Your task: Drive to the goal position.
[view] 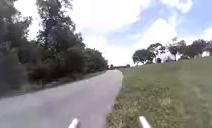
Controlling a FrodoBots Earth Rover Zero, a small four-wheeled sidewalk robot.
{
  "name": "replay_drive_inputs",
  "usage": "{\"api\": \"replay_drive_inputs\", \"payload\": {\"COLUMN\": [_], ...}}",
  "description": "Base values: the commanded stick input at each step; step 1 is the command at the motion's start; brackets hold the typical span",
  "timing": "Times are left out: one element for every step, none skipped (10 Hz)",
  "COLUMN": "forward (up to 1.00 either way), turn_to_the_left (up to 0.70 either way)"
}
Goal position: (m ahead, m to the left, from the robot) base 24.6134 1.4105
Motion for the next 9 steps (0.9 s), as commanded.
{"api": "replay_drive_inputs", "payload": {"forward": [0.70,0.70,0.70,0.70,0.70,0.70,0.70,0.70,0.70], "turn_to_the_left": [0.35,0.00,0.00,0.00,0.00,0.00,0.00,0.00,0.00]}}
